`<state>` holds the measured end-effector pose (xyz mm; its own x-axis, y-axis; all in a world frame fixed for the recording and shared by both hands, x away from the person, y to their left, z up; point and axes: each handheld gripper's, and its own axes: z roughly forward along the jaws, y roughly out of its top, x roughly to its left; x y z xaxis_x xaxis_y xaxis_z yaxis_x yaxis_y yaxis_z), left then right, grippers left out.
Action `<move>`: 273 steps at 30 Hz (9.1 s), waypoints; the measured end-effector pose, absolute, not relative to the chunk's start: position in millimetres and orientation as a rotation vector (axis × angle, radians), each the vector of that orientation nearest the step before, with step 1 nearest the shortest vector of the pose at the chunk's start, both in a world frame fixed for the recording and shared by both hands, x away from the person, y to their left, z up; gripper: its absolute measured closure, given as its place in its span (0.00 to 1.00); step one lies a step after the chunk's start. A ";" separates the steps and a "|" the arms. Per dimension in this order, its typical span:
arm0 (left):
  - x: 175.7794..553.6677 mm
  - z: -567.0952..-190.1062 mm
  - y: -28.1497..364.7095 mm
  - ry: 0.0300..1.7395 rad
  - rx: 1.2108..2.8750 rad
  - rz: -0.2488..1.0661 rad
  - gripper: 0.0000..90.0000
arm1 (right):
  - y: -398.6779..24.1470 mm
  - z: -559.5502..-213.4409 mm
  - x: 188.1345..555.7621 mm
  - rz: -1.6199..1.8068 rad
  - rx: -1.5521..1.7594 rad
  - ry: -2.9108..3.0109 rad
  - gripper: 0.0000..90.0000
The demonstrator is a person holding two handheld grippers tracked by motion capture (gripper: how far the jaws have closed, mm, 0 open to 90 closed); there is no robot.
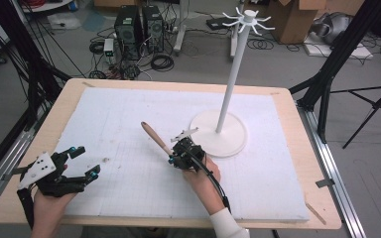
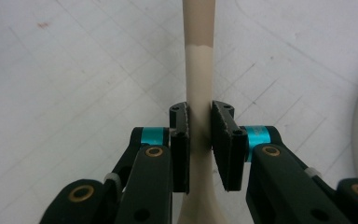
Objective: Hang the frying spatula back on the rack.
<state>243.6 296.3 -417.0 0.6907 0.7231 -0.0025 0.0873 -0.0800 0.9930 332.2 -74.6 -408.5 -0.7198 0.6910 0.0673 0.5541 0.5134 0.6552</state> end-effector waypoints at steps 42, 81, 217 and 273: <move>271.9 -347.4 179.4 0.611 1.446 0.308 0.20 | -118.0 -359.2 249.2 1.573 0.742 2.047 0.86; 282.4 -334.3 127.5 0.614 1.400 0.179 0.78 | -103.4 -361.3 229.5 1.544 0.653 1.904 0.86; 222.9 -388.6 254.4 0.474 1.629 0.432 0.19 | -236.7 -238.3 387.5 1.776 0.776 2.067 0.87; 247.9 -404.3 267.2 0.593 1.614 0.557 0.18 | -271.5 -418.6 246.5 1.525 0.884 2.025 0.22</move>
<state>247.9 267.2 -404.3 0.7500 0.6611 0.0206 0.0619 -0.1011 0.9929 246.5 -271.5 -418.6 -0.6917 0.7218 0.0221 0.2206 0.1821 0.9582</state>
